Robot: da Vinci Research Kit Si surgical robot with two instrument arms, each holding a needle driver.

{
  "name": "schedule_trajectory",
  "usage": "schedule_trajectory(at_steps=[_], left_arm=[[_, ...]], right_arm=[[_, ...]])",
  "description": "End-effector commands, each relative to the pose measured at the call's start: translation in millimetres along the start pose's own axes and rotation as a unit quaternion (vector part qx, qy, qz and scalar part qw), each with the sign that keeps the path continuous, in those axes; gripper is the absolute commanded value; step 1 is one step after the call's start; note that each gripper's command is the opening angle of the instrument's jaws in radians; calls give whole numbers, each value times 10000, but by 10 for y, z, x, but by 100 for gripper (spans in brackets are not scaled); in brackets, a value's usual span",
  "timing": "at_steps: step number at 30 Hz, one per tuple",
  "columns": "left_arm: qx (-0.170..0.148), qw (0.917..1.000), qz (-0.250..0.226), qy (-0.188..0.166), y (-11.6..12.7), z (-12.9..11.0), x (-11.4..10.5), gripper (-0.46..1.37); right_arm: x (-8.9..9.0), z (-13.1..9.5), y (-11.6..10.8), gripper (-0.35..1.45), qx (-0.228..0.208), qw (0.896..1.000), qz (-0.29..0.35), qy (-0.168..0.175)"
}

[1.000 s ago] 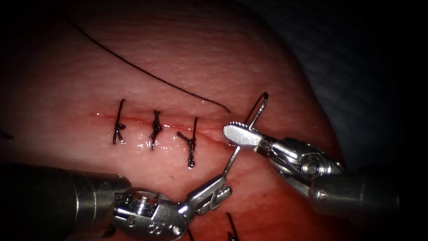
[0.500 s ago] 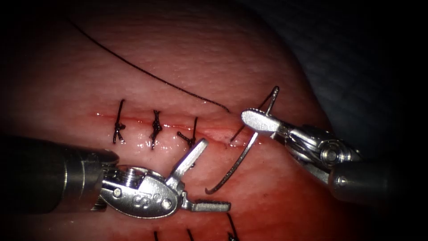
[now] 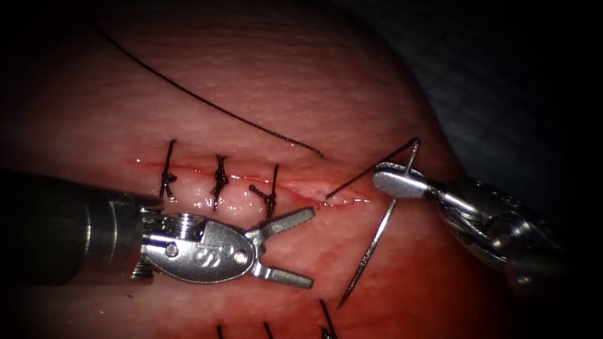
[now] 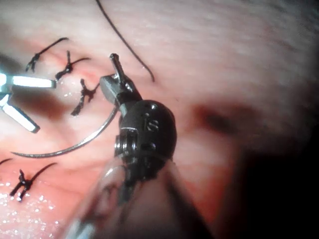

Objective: Wound Closure
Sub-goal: Spread the wound open using the left gripper

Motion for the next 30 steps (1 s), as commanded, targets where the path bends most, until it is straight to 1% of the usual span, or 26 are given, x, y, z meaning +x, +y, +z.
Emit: schedule_trajectory(at_steps=[1, 2, 3, 4, 5, 6, 8, 9, 10, 11, 12, 14, 15, 17, 19, 20, 23, 26, 27, 30], left_arm=[[-151, 9999, -18, -77, -4, 1, 3, 59], [-226, 9997, -34, -126, -9, 2, 4, 60], [-254, 9996, -45, -138, -13, 3, 5, 56], [-255, 9996, -52, -135, -15, 4, 6, 50], [-255, 9996, -64, -128, -19, 7, 8, 38], [-251, 9996, -70, -124, -22, 9, 8, 34], [-246, 9996, -72, -121, -24, 12, 8, 30], [-243, 9996, -69, -117, -26, 14, 7, 28], [-254, 9996, -68, -124, -27, 15, 7, 27], [-303, 9994, -90, -151, -31, 17, 5, 26], [-316, 9993, -89, -159, -31, 17, 4, 26], [-366, 9988, -71, -306, -37, 18, 1, 19], [-391, 9983, -61, -437, -42, 19, -2, 6], [-417, 9976, -82, -542, -46, 20, -5, -4], [-434, 9966, -68, -701, -52, 22, -9, -17], [-476, 9952, -53, -849, -58, 25, -14, -35], [-593, 9933, -67, -985, -66, 30, -21, -35], [-743, 9896, -80, -1228, -73, 41, -32, -35], [-762, 9889, -98, -1275, -74, 45, -35, -35], [-687, 9887, -142, -1324, -74, 59, -46, -35]], right_arm=[[1, -2, -1, -35, 187, 9998, 14, 42], [4, -4, -3, -35, 288, 9995, 32, 99], [6, -5, -5, -35, 345, 9993, -36, 134], [7, -5, -6, -35, 386, 9991, -51, 172], [12, -6, -10, -35, 480, 9985, -39, 245], [18, -7, -14, -35, 558, 9979, -83, 305], [23, -7, -16, -35, 604, 9975, -163, 340], [31, -7, -19, -35, 657, 9966, -259, 417], [34, -7, -20, -35, 683, 9963, -296, 428], [43, -8, -23, -35, 768, 9942, -610, 445], [45, -8, -23, -35, 782, 9938, -658, 447], [52, -8, -25, -35, 894, 9920, -765, 449], [56, -7, -26, -35, 960, 9912, -790, 452], [57, -7, -27, -35, 994, 9907, -804, 470], [57, -7, -26, -35, 1022, 9896, -914, 439], [55, -7, -25, -35, 1064, 9873, -1120, 378], [53, -7, -25, -35, 1125, 9829, -1409, 361], [49, -7, -23, -35, 1278, 9767, -1674, 410], [49, -7, -22, -35, 1318, 9758, -1697, 407], [47, -5, -18, -35, 1387, 9734, -1772, 435]])
